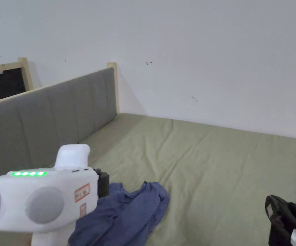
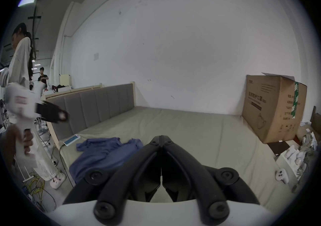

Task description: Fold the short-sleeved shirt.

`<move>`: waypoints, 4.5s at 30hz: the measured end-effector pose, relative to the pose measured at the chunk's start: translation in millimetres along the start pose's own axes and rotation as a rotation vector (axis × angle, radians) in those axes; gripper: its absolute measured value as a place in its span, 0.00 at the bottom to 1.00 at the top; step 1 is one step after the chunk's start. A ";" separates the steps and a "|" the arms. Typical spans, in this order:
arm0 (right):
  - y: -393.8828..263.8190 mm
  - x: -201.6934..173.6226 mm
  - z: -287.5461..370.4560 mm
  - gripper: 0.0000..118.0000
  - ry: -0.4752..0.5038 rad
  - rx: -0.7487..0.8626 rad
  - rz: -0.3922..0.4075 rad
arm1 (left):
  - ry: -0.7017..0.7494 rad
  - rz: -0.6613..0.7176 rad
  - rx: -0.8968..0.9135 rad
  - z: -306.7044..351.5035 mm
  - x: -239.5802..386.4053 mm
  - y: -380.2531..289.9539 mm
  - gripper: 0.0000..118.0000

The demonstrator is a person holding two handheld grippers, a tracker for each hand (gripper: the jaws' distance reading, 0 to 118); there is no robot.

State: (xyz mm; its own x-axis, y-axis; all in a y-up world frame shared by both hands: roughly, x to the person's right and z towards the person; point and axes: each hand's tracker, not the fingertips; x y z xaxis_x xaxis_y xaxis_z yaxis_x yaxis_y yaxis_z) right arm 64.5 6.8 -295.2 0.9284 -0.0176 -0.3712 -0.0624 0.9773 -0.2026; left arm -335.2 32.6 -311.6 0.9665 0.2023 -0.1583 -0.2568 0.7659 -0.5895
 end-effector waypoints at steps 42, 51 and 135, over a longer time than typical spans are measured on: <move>-37.3 77.6 50.9 0.00 -0.052 -0.197 -0.161 | -0.064 -0.261 0.334 -13.2 38.8 68.5 0.03; -29.6 109.5 76.2 0.00 -0.145 -0.143 -0.223 | -0.451 -0.486 0.371 34.8 234.1 77.7 0.03; -103.7 316.5 -240.0 0.96 -0.164 -0.760 -0.575 | -0.254 -0.148 -0.177 -234.6 167.1 -89.4 0.03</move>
State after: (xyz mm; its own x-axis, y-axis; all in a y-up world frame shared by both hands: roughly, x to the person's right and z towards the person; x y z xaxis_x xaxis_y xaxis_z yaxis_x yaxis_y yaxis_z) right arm 276.9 -150.8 -609.2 0.9271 -0.3646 0.0869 0.2503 0.4297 -0.8676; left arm -151.3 -145.3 -471.2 0.9573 0.2590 0.1287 -0.0882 0.6850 -0.7231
